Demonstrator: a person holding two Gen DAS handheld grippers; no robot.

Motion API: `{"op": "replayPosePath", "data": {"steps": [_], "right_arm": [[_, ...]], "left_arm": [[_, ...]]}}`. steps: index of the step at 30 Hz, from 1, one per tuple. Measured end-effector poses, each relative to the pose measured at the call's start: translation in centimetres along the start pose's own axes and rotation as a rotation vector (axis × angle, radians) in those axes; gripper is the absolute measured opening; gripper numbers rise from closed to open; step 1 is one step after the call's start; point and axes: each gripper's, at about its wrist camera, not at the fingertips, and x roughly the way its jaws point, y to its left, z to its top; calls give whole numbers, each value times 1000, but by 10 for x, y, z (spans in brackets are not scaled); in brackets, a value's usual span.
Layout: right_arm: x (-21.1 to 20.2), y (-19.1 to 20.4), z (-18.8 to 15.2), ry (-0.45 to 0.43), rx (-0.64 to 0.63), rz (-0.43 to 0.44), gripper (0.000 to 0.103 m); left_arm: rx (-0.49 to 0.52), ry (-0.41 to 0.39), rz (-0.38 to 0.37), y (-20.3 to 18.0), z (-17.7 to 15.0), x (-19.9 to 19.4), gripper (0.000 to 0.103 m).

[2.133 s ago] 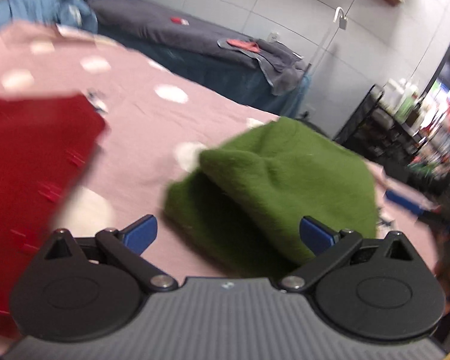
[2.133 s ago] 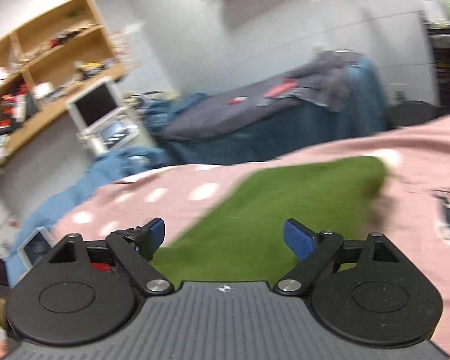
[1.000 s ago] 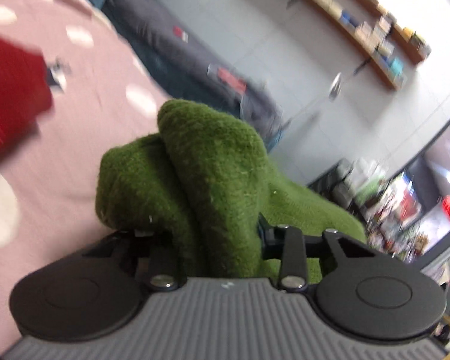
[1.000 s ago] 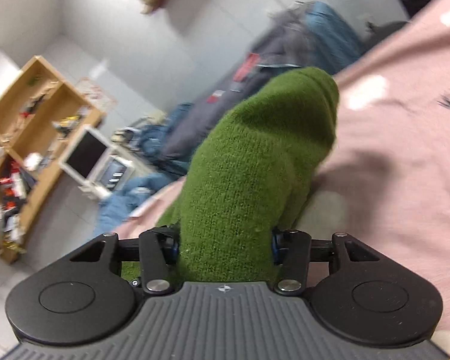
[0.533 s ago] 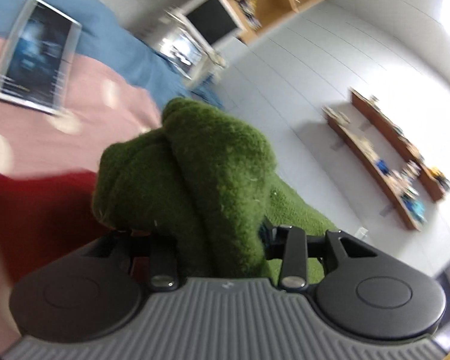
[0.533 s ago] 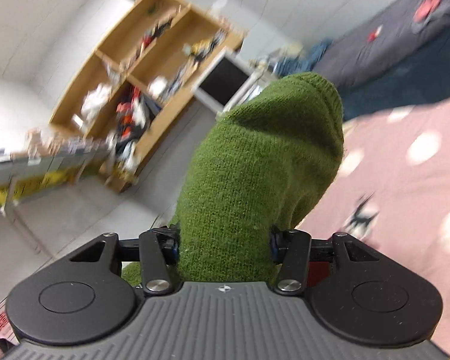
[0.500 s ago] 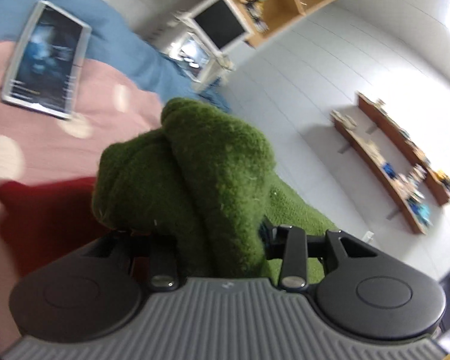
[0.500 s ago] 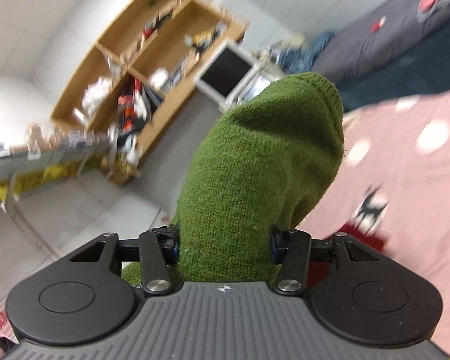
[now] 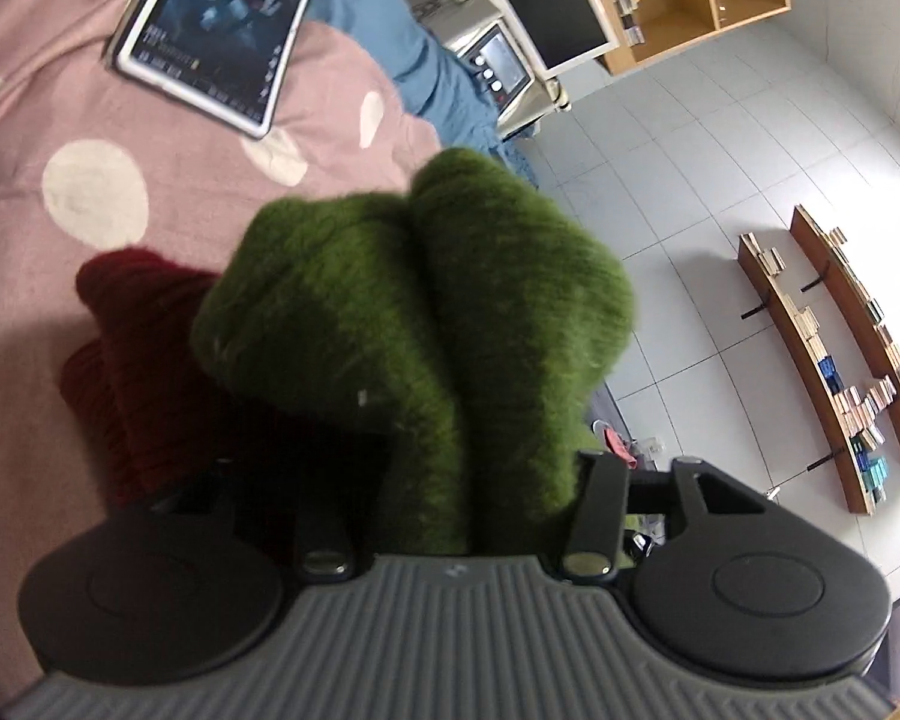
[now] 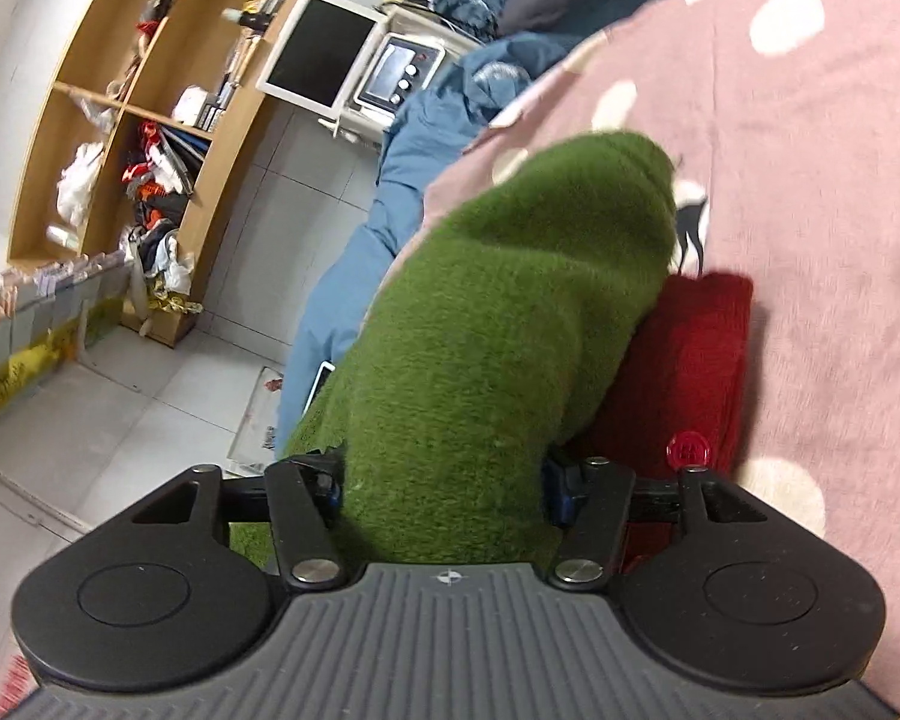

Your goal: Fold small clothes

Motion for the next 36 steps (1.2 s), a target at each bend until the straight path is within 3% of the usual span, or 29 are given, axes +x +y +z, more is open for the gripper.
{"op": "replayPosePath", "data": {"steps": [6,10,13,17,19,21,24,28,31,36], "right_arm": [[-5,15,-8,-18,-16,-36,103],[-16,36,-7,2,-124,-104,103],[-33,51,-7,13,-212,-148,103],[-55,86,-4,-1,-415,-203,103],[-60,113,-5,16,-554,-278,103],[-59,141,-6,60,-677,-355,103],[-55,169,-8,158,-781,-401,103],[-36,180,-8,302,-881,-501,103],[-19,177,-5,360,-927,-599,103],[11,175,-3,493,-957,-642,103]], "left_arm": [[-5,24,22,1,1,3,61],[-18,82,56,-10,1,-6,81],[131,173,178,-44,1,-21,103],[387,298,329,-96,-12,-40,103],[505,348,381,-121,-20,-46,103],[632,382,423,-145,-29,-47,103],[775,463,473,-172,-44,-35,103],[943,678,489,-186,-71,-5,103],[1037,754,523,-189,-78,9,103],[1022,760,536,-193,-51,16,103]]}}
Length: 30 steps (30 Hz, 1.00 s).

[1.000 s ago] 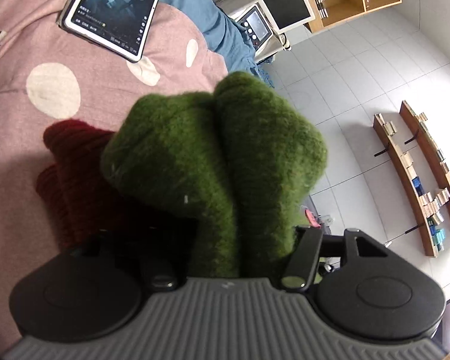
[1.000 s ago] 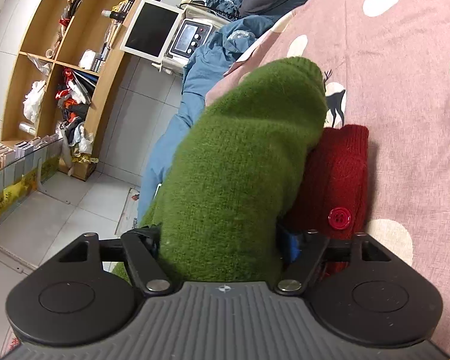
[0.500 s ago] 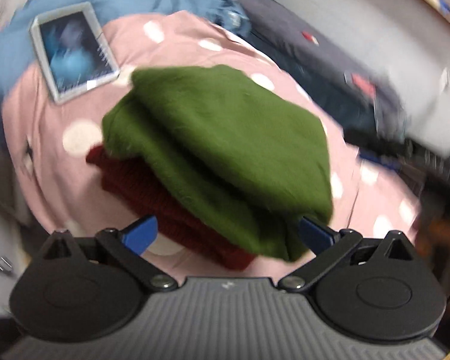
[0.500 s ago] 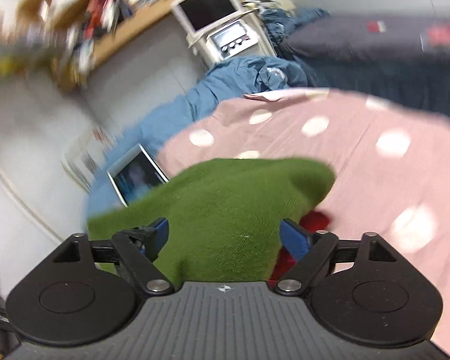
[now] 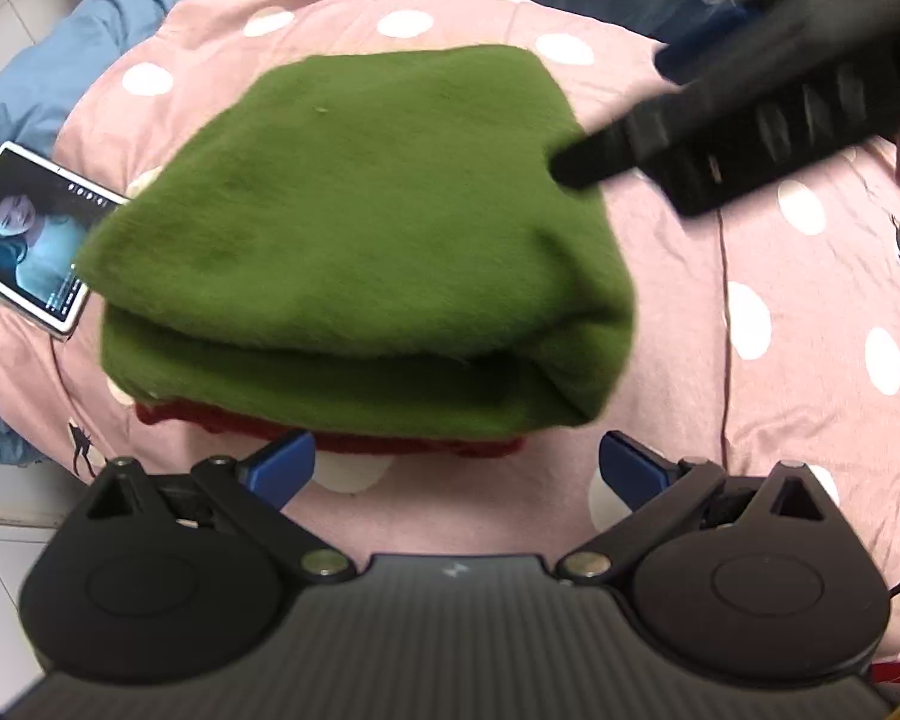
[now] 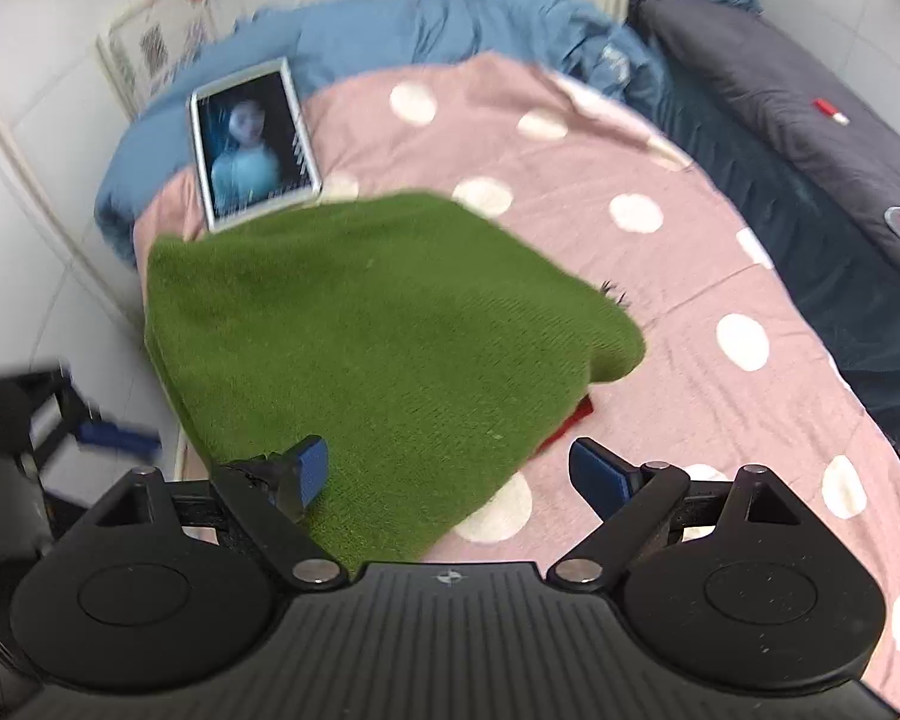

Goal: Fold small clothes
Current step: 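Lower the folded cardigan onto the bedspread and open both grippers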

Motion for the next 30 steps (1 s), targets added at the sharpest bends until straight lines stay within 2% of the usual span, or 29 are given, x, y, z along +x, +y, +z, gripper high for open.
{"op": "replayPosePath", "data": {"steps": [4,6,9,12,17,22,26,30], "right_arm": [[5,8,8,39,-43,-29,103],[7,7,11,54,-52,-28,103],[6,5,11,66,-56,-40,103],[6,4,10,75,-61,-48,103],[10,3,12,90,-65,-58,103],[10,4,12,99,-65,-64,103],[7,6,13,89,-67,-64,103],[4,8,14,77,-69,-69,103]], "left_arm": [[69,41,-3,16,15,3,103],[152,49,11,15,24,6,103],[265,85,-50,18,36,14,103],[347,127,-59,22,42,23,103],[455,132,-80,25,42,21,103],[438,108,-83,33,36,16,103],[413,80,-31,39,31,13,103],[372,57,-17,45,31,3,103]]}}
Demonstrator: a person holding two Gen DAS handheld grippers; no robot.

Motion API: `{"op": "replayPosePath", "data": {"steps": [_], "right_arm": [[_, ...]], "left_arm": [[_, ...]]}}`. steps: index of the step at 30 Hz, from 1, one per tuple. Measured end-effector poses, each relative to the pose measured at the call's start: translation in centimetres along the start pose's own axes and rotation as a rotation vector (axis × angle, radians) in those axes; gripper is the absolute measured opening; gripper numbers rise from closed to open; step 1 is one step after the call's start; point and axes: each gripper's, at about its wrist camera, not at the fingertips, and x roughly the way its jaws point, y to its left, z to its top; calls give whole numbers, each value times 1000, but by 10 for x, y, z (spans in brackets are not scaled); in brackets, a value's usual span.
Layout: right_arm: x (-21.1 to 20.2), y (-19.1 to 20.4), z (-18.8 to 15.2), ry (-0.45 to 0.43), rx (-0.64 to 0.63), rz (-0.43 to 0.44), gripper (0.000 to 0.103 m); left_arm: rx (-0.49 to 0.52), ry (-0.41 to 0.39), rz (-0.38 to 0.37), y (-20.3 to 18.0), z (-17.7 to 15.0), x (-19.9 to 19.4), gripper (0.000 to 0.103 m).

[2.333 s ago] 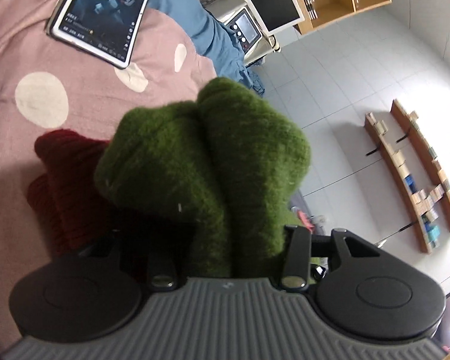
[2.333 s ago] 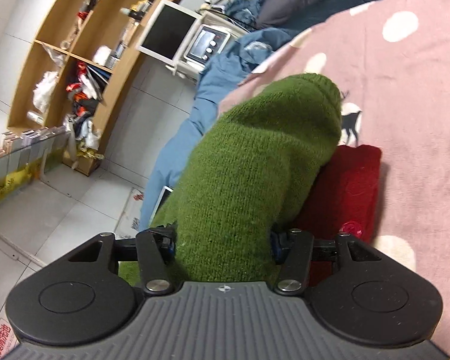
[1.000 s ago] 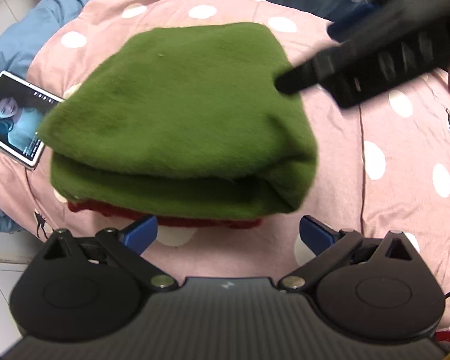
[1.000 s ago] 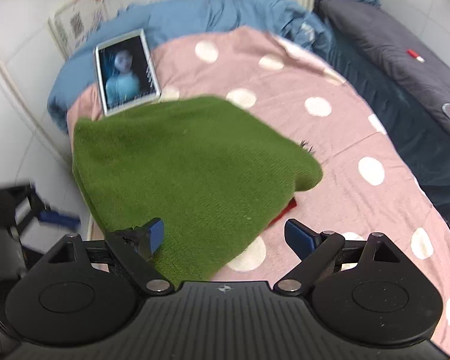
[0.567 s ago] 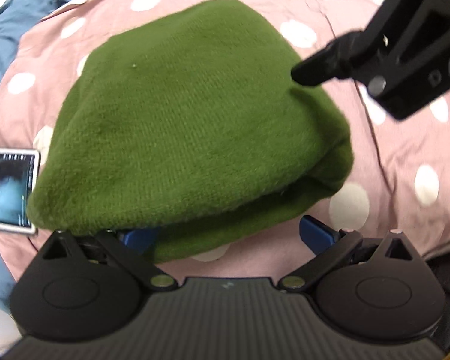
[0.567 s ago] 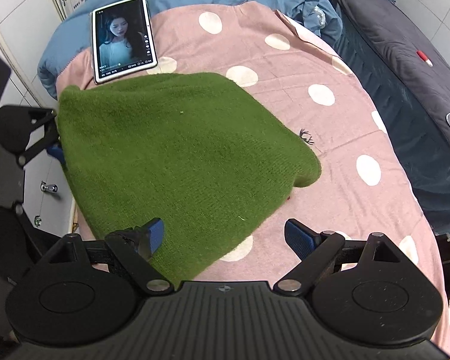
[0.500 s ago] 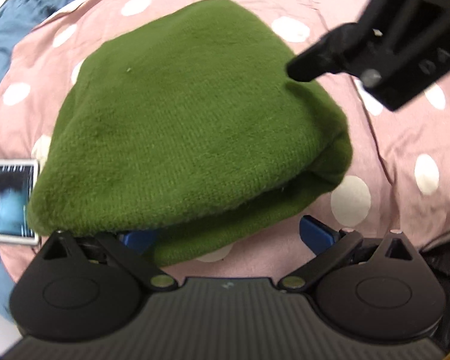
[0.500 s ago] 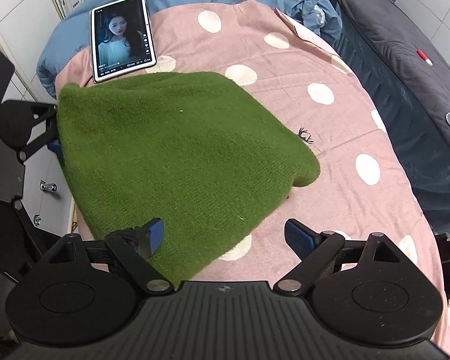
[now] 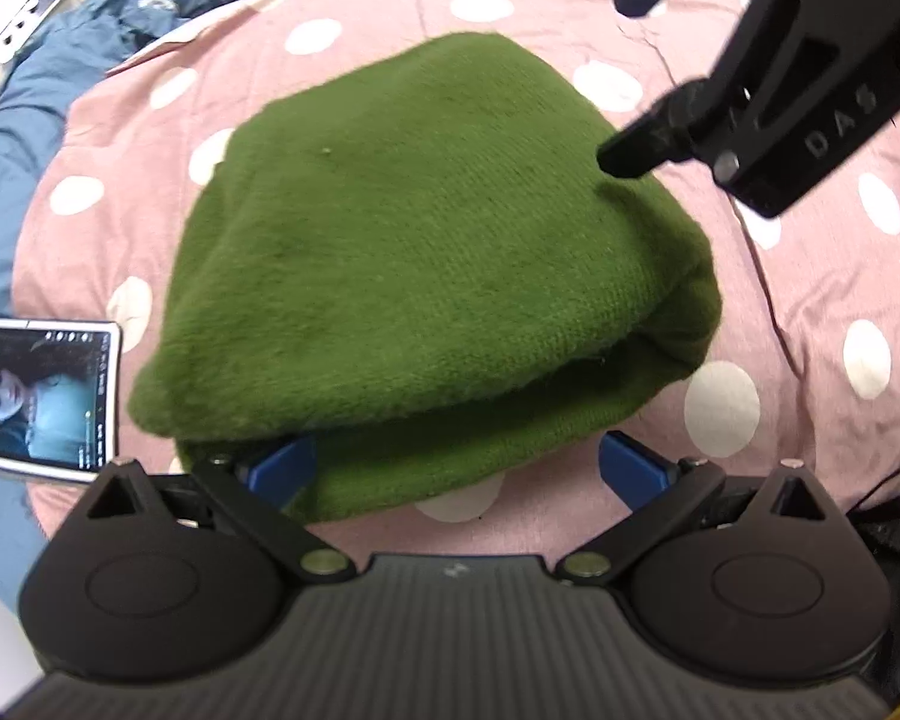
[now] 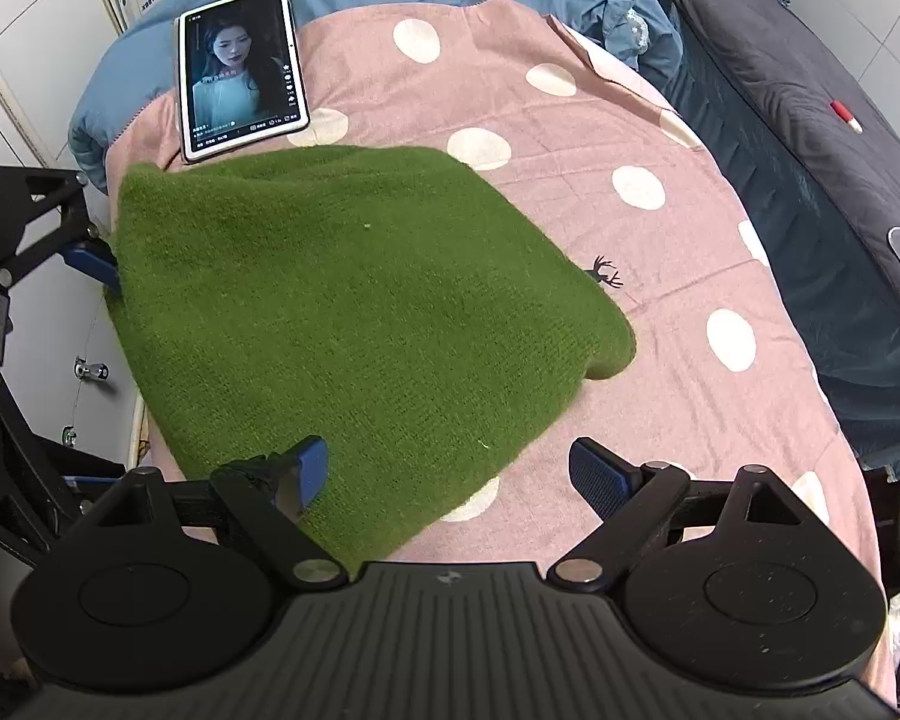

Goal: Fold small clothes
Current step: 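Lower the folded cardigan onto the bedspread and open both grippers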

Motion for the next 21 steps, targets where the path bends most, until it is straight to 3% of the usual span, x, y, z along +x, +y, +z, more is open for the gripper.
{"op": "replayPosePath", "data": {"steps": [9,15,21], "right_arm": [[-9,8,-1,-22,-27,-11,103],[-12,10,-1,-39,-28,-10,103],[-13,11,0,-50,-21,-20,103]], "left_arm": [[-87,-32,-45,4,-4,-9,103],[-114,-117,-83,1,-5,-14,103],[-84,-114,21,-11,-8,-15,103]]}}
